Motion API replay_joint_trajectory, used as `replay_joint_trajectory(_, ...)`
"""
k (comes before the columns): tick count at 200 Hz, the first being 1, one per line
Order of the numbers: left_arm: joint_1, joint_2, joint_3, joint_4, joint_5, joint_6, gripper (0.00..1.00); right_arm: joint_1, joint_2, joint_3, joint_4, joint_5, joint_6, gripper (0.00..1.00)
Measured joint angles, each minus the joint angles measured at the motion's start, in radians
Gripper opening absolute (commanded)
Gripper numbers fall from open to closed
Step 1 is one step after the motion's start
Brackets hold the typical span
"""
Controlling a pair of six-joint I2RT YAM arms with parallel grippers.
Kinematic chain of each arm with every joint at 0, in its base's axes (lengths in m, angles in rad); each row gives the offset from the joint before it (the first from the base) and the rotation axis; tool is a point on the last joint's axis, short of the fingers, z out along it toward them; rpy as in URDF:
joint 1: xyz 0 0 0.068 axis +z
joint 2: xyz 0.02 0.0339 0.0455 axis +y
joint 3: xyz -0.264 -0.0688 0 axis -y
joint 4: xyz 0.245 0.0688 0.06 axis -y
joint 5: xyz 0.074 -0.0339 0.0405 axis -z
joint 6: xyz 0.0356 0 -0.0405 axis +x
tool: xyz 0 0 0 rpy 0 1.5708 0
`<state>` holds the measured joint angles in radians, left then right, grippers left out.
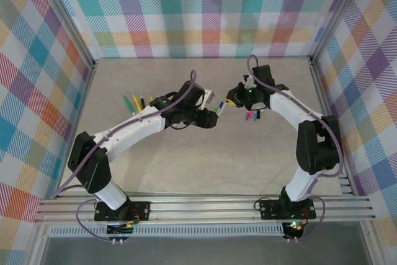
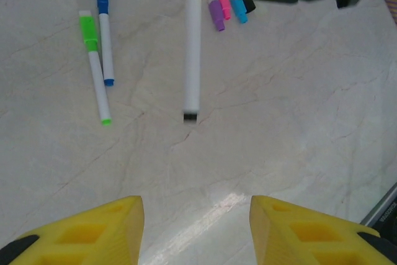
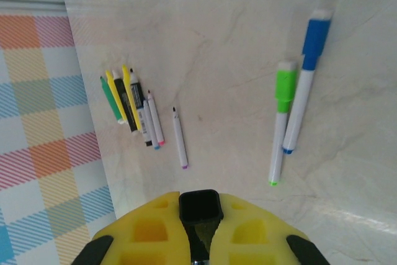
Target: Open the pen caps
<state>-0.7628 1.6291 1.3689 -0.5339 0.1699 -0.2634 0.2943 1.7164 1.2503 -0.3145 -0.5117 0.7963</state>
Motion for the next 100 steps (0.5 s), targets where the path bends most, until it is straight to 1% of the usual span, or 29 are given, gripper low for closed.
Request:
replay_joint_trajectory(42, 0.001, 0.065, 0.017, 0.013, -0.008, 0.0, 0.48, 0.06, -0.001, -0.009, 0.001, 0.0, 0.0, 0.0)
replay_joint_trajectory(100, 0.011, 0.105, 0.042, 0.017, -0.031, 0.0, 0.47, 0.081, -0.024, -0.013, 0.001, -0.001, 0.001, 0.0)
